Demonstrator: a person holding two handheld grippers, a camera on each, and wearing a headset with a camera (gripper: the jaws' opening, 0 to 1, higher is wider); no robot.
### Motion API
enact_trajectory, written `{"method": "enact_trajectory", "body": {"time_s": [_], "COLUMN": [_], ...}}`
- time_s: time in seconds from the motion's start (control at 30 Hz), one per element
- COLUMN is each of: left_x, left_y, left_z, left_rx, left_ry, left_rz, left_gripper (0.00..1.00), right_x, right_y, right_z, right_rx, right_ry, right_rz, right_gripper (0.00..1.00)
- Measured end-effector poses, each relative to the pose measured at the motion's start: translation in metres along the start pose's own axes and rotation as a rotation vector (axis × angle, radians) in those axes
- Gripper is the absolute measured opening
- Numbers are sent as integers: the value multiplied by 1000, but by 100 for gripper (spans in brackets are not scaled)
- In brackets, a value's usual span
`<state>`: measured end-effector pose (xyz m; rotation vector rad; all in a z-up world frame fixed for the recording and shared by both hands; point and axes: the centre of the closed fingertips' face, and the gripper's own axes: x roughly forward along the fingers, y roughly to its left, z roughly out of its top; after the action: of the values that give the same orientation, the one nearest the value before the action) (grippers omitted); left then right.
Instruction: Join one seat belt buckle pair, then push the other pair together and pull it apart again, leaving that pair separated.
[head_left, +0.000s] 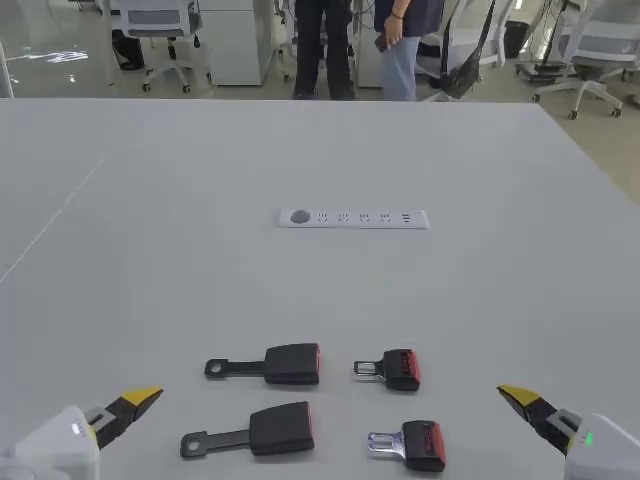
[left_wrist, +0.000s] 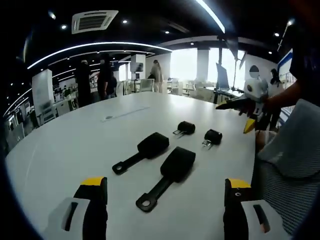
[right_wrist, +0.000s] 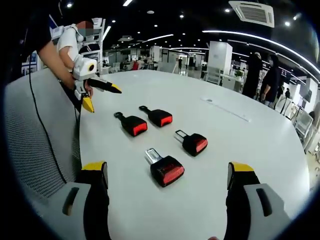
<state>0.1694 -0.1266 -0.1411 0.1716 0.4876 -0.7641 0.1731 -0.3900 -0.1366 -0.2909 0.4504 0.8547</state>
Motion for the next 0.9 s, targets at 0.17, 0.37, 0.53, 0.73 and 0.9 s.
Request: {"method": "enact_trajectory", "body": {"time_s": [0.17,0.37,0.53,0.73,0.9], "left_x": [0,0,0,0,1], "left_y": [1,-1,-1,-3,-7], "left_z": [-2,-1,-1,-2,-2], "left_rx": [1,4,5,5,11], "left_ry": [1,1,4,7,12], "left_rz": [-1,-3,-4,-8,-16], "left_gripper": [99,99,98,98,98], "right_x": [0,0,-1,-1,-2], "right_y": [-1,0,2,2,4], "right_z": [-2,0,3,3,5], "right_rx": [0,-3,-6,-8,-20], "right_ry": [0,-4,-4,-1,5], "right_rz": [2,1,1,4,11], "right_gripper": [100,100,100,99,99]}}
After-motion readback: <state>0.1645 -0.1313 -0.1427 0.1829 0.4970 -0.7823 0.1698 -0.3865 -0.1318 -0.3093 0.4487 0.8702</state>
